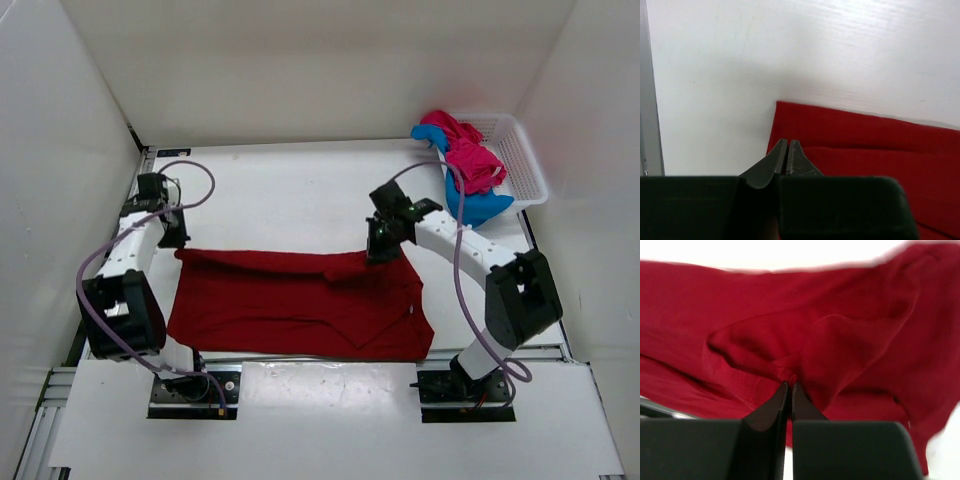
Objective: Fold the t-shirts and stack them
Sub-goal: Fold the other side of the tshirt into a rectangle
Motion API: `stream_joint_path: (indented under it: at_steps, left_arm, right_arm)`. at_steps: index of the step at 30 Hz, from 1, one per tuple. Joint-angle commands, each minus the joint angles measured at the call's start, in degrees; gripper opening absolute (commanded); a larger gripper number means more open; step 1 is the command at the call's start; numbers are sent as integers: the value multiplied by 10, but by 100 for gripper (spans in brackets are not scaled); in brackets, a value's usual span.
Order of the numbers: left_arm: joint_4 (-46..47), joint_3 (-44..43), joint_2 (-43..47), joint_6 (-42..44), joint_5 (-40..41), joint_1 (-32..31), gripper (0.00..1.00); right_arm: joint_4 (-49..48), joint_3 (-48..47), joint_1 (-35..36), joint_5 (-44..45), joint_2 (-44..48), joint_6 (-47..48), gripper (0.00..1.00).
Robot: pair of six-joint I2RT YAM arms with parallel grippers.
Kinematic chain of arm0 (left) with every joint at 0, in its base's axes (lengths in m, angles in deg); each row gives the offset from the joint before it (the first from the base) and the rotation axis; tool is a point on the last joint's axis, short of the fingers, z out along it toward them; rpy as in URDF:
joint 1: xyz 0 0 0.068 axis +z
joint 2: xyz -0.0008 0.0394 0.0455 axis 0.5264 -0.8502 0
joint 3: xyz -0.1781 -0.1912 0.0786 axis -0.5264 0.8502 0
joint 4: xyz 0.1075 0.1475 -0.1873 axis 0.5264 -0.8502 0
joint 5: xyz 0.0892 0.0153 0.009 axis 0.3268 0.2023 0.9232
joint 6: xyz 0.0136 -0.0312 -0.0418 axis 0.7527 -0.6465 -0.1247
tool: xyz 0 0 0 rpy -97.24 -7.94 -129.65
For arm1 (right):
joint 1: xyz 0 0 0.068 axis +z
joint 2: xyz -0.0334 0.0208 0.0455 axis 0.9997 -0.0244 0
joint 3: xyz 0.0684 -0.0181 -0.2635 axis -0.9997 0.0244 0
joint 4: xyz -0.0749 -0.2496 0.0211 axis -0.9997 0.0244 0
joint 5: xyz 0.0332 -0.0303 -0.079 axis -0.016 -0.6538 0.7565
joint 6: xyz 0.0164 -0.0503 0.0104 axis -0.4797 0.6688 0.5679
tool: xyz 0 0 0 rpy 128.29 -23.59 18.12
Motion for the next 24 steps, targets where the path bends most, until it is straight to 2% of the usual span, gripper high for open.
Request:
stream_joint_path:
  at_steps: [1, 4, 8, 14, 22, 24]
  left_arm:
    - [18, 65, 27, 0, 51, 4, 10]
    - [23, 102, 27, 0, 73, 4, 10]
    - [28, 108, 13, 0, 80, 4, 10]
    - [28, 118, -6, 0, 100, -22, 10]
    - [28, 125, -6, 0, 126, -22, 10]
    - [28, 130, -6, 0, 134, -27, 23]
  right_arm:
    - [-20, 55, 18, 40, 44, -13, 0]
    - [-33, 96, 31, 40, 58, -30, 0]
    - [-63, 123, 54, 40, 56, -50, 0]
    - [-63, 135, 64, 34, 37, -60, 0]
    - [-68, 148, 90, 29, 37, -44, 0]
    - [-68, 148, 90, 5, 24, -36, 7]
